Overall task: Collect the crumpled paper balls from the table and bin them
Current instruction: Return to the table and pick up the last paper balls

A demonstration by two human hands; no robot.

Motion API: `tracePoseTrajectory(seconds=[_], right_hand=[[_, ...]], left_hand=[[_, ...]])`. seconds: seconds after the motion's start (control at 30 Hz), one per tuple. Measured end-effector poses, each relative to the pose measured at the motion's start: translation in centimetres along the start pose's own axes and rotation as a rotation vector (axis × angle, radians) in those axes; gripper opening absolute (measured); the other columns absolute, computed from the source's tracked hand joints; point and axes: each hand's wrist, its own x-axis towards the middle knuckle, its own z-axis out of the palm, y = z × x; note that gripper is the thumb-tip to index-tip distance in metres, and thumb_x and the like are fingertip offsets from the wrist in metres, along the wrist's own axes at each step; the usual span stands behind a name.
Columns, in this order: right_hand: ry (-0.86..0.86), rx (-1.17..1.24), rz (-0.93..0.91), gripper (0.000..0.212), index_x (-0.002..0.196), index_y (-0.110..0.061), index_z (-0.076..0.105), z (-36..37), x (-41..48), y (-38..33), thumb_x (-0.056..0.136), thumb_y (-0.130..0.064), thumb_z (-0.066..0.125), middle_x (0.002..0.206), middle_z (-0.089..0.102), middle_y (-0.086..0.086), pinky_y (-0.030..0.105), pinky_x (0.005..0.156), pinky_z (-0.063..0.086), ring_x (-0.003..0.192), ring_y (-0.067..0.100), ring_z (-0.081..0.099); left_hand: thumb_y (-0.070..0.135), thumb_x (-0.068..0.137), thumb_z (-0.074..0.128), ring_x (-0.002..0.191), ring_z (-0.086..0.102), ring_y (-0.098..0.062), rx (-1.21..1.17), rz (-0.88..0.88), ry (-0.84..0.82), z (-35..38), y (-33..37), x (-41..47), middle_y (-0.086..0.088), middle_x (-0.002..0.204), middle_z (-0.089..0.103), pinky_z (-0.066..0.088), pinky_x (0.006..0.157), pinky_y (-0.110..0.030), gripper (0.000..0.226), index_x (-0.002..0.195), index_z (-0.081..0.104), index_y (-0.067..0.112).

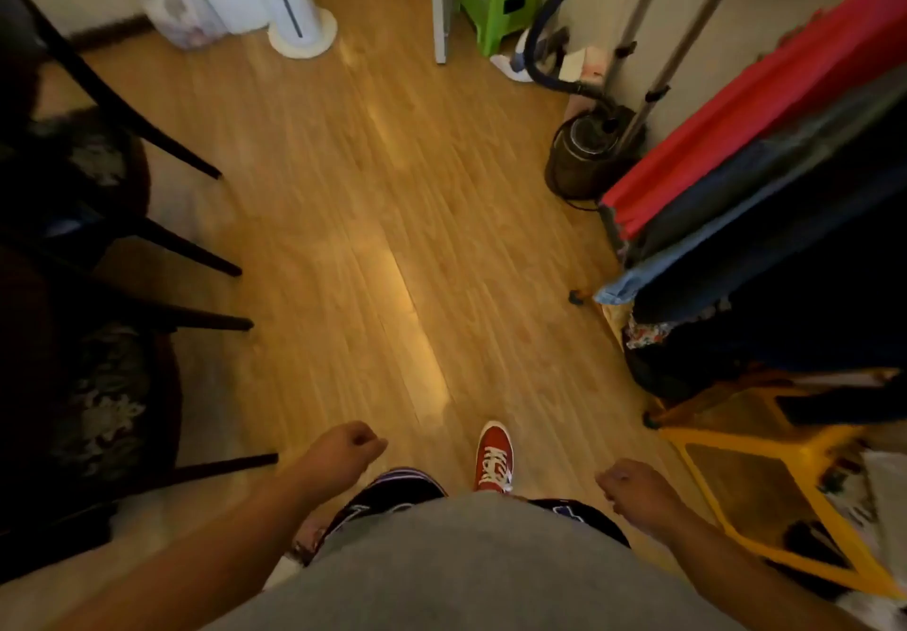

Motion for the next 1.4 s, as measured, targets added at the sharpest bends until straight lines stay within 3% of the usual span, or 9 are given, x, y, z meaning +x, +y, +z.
tracePoseTrajectory(seconds=[0.17,0.33,0.5,0.67,0.87,1.1,1.2,1.4], right_hand=[[-0.063,-0.135,-0.187,0.018,0.077,-0.013,0.064,-4.3,5.2,-12.8,0.088,-0.027,0.061,0.084,0.068,0.010,0.045,0.083,0.055,0.085,0.029,0.065],[-0.122,-0.276,-0.365,0.015,0.078,-0.019,0.065,-4.4,8.9,-26.0,0.086,-0.030,0.059,0.084,0.070,0.007,0.039,0.074,0.054,0.080,0.024,0.068],[-0.173,-0.382,-0.456,0.017,0.088,-0.013,0.065,-3.2,11.9,-37.1,0.090,-0.029,0.059,0.091,0.068,0.010,0.046,0.085,0.054,0.088,0.027,0.065],[-0.114,-0.415,-0.415,0.016,0.090,-0.015,0.067,-5.1,13.7,-44.2,0.091,-0.029,0.058,0.089,0.069,0.007,0.040,0.078,0.052,0.084,0.024,0.065],[-0.057,-0.399,-0.305,0.018,0.086,-0.007,0.064,-9.1,16.6,-49.0,0.092,-0.023,0.058,0.084,0.068,0.014,0.043,0.072,0.053,0.075,0.026,0.062],[-0.060,-0.449,-0.193,0.021,0.083,-0.009,0.063,-12.4,22.3,-55.2,0.092,-0.028,0.057,0.078,0.067,0.009,0.029,0.057,0.043,0.067,0.022,0.061],[-0.076,-0.478,-0.214,0.023,0.077,-0.007,0.062,-13.5,25.8,-60.1,0.090,-0.026,0.060,0.071,0.065,0.009,0.028,0.056,0.042,0.059,0.020,0.058],[-0.152,-0.614,-0.316,0.023,0.079,-0.010,0.061,-13.6,29.9,-74.2,0.091,-0.030,0.058,0.077,0.067,0.009,0.030,0.061,0.045,0.067,0.021,0.061]], left_hand=[[0.038,0.089,0.061,0.069,0.065,-0.020,-0.118,-0.180,0.142,-3.1,-2.9,-0.3,-0.007,0.077,0.070,0.053,0.068,-0.035,0.025,0.082,0.065,0.014],[0.034,0.089,0.063,0.077,0.066,-0.021,-0.310,-0.323,0.186,-4.7,-5.8,0.8,-0.009,0.085,0.069,0.050,0.068,-0.030,0.020,0.087,0.065,0.015],[0.031,0.089,0.063,0.085,0.065,-0.029,-0.391,-0.384,0.195,-8.2,-7.6,4.8,-0.013,0.088,0.069,0.048,0.075,-0.033,0.021,0.082,0.064,0.011],[0.030,0.090,0.063,0.078,0.063,-0.027,-0.447,-0.348,0.233,-15.8,-6.0,9.5,-0.014,0.085,0.067,0.049,0.071,-0.034,0.024,0.084,0.064,0.006],[0.039,0.090,0.059,0.078,0.062,-0.019,-0.441,-0.218,0.256,-26.1,0.7,15.1,-0.005,0.086,0.066,0.045,0.064,-0.029,0.022,0.084,0.063,0.018],[0.044,0.088,0.060,0.079,0.064,-0.014,-0.502,-0.084,0.290,-36.0,9.6,22.8,0.002,0.087,0.067,0.045,0.060,-0.026,0.019,0.088,0.063,0.026],[0.046,0.089,0.058,0.083,0.063,-0.013,-0.500,-0.091,0.295,-39.7,12.0,26.0,0.003,0.091,0.066,0.045,0.060,-0.026,0.018,0.089,0.062,0.028],[0.039,0.091,0.058,0.085,0.062,-0.020,-0.566,-0.243,0.314,-44.8,12.0,28.6,-0.005,0.094,0.066,0.051,0.075,-0.035,0.024,0.092,0.063,0.016]])
